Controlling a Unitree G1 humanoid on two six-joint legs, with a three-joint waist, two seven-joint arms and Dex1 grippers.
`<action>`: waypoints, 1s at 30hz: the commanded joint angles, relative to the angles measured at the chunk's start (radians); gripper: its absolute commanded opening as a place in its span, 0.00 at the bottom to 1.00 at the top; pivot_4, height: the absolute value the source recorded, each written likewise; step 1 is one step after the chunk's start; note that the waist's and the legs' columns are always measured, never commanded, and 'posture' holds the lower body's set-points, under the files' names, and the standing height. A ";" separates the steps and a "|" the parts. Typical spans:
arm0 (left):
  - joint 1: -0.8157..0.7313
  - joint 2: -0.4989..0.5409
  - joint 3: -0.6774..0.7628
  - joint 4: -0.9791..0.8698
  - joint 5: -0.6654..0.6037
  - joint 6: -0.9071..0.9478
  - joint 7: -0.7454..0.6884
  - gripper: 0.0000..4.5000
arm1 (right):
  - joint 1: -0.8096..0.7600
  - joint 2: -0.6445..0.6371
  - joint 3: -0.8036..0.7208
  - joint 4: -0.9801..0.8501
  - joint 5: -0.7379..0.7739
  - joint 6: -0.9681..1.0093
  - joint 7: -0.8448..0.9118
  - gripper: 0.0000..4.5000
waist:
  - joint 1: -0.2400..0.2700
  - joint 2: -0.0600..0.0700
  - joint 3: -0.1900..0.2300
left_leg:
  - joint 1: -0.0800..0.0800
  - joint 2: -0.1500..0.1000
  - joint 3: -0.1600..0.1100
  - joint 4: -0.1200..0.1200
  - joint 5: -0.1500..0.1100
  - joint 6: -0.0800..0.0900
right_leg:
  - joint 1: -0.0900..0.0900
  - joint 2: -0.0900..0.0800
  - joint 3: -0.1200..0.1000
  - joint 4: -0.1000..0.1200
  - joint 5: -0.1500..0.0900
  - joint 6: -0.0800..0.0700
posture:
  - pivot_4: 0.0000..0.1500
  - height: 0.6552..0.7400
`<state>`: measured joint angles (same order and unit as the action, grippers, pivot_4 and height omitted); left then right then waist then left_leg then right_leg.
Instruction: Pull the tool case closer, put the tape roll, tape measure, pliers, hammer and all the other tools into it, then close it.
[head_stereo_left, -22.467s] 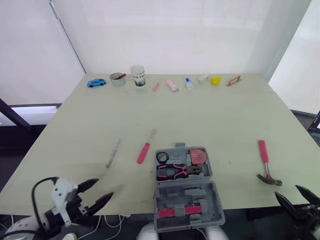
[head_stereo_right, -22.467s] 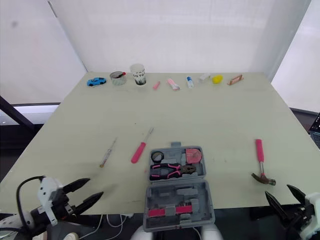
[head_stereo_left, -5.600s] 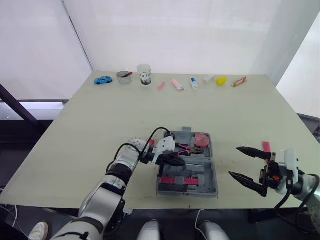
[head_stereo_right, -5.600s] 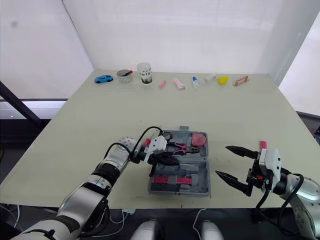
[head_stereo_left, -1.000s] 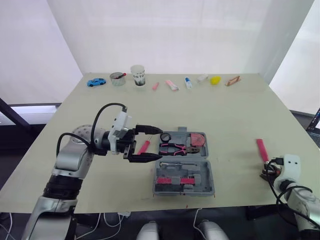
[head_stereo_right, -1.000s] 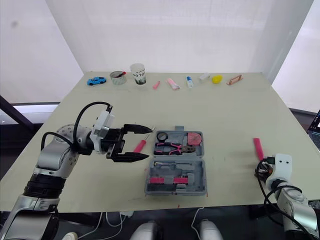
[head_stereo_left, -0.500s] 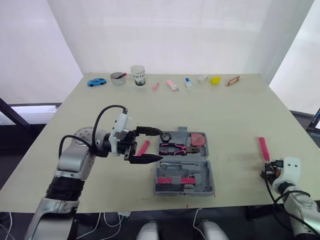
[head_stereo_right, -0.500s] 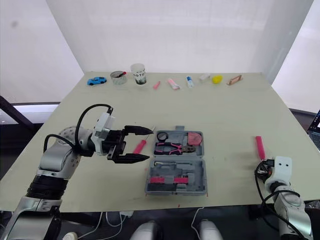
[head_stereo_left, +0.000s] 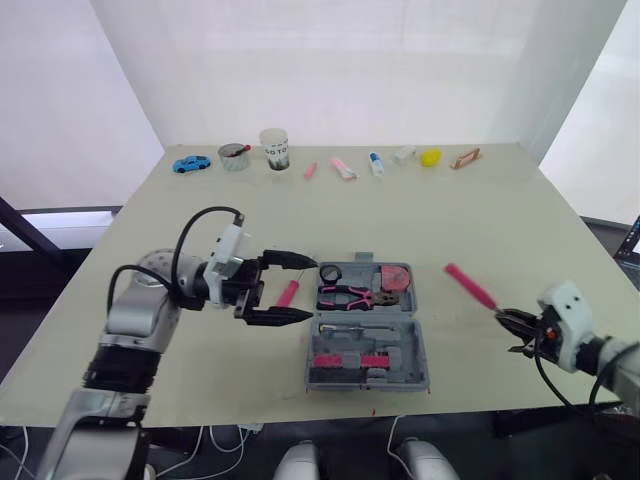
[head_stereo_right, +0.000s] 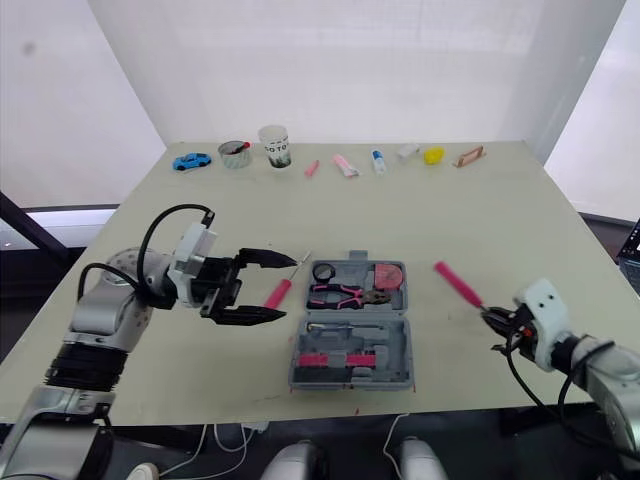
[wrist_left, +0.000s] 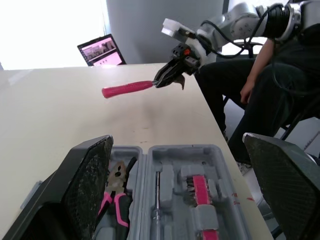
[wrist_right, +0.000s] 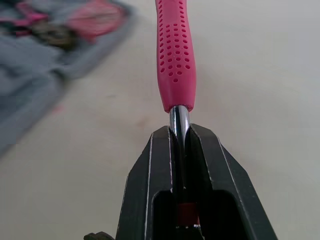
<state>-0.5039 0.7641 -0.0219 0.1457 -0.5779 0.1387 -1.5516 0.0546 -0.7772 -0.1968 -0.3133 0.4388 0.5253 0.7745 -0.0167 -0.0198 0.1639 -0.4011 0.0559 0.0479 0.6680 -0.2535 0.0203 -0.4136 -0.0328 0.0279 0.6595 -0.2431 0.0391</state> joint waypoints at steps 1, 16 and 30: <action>-0.018 0.052 -0.038 0.015 -0.070 -0.132 -0.063 1.00 | -0.070 -0.078 0.059 -0.094 0.043 0.056 0.104 0.02 | 0.004 0.000 0.000 | 0.000 0.000 0.000 0.000 0.000 0.000 | 0.000 0.000 0.000 0.000 0.000 0.000 | 1.00 1.00; 0.011 0.298 -0.239 0.116 -0.172 -0.324 -0.063 1.00 | -0.579 -0.052 0.597 -0.100 -0.158 0.223 0.216 0.02 | 0.007 -0.004 0.005 | -0.018 0.000 0.000 0.002 0.000 0.000 | -0.018 -0.001 -0.002 0.002 0.004 0.000 | 1.00 1.00; 0.077 0.380 -0.268 0.117 -0.180 -0.418 -0.063 1.00 | -0.725 0.092 0.863 -0.004 -0.356 0.283 0.233 0.02 | 0.005 -0.004 0.005 | -0.020 0.000 0.000 0.003 0.000 0.000 | -0.019 -0.001 -0.003 0.002 0.004 0.000 | 1.00 1.00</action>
<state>-0.4246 1.1248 -0.2890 0.2689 -0.7453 -0.2509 -1.5556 -0.6482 -0.7053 0.6530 -0.3153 0.1071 0.8019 1.0173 -0.0116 -0.0238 0.1693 -0.4211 0.0562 0.0478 0.6707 -0.2533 0.0201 -0.4330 -0.0336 0.0251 0.6619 -0.2387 0.0394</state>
